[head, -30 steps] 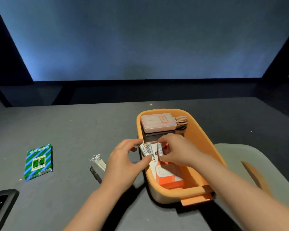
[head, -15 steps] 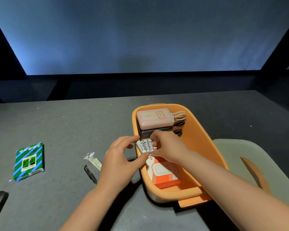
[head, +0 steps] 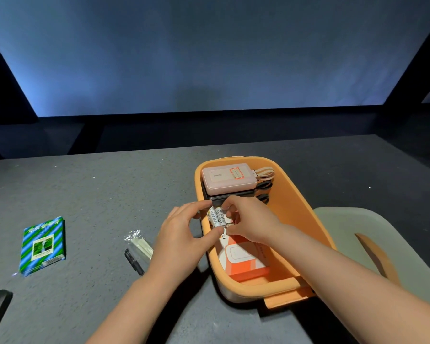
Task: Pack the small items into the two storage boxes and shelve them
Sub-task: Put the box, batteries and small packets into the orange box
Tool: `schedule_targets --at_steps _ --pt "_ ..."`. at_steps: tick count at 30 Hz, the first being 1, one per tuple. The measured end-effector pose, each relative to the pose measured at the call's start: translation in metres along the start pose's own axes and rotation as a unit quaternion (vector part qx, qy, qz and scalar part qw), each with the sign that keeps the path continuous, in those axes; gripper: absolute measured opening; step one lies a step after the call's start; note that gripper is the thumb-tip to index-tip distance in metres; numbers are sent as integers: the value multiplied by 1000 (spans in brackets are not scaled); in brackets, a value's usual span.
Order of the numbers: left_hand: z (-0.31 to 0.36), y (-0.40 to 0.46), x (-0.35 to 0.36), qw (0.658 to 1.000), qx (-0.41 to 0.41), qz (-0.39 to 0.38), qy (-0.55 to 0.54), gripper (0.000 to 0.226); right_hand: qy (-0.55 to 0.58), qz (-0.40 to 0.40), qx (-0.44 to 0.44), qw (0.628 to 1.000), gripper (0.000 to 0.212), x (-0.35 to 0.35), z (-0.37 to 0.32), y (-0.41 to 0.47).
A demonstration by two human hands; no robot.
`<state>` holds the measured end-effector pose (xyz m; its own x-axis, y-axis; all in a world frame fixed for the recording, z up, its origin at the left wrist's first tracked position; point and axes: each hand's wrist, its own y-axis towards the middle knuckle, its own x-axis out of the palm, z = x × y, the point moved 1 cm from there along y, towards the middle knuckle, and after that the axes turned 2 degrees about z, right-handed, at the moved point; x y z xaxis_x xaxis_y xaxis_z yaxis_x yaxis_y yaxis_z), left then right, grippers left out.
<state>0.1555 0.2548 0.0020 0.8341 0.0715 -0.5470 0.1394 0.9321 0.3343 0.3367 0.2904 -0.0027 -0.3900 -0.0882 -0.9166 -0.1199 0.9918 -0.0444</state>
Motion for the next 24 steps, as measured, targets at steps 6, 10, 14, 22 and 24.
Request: schedule_targets --at_steps 6,10,14,22,24 --pt "13 11 4 998 36 -22 42 59 279 51 52 958 17 -29 -16 -27" --pt "12 16 14 994 73 -28 70 60 369 -5 91 925 15 -27 -17 -33" --pt "-1 9 16 997 64 -9 52 57 247 19 135 959 15 -22 -2 -14" --pt "-18 -17 6 1000 14 4 -27 51 70 7 142 987 16 -1 -1 7" --pt "-19 -17 6 1000 19 2 -22 53 76 14 142 987 16 0 -2 8"
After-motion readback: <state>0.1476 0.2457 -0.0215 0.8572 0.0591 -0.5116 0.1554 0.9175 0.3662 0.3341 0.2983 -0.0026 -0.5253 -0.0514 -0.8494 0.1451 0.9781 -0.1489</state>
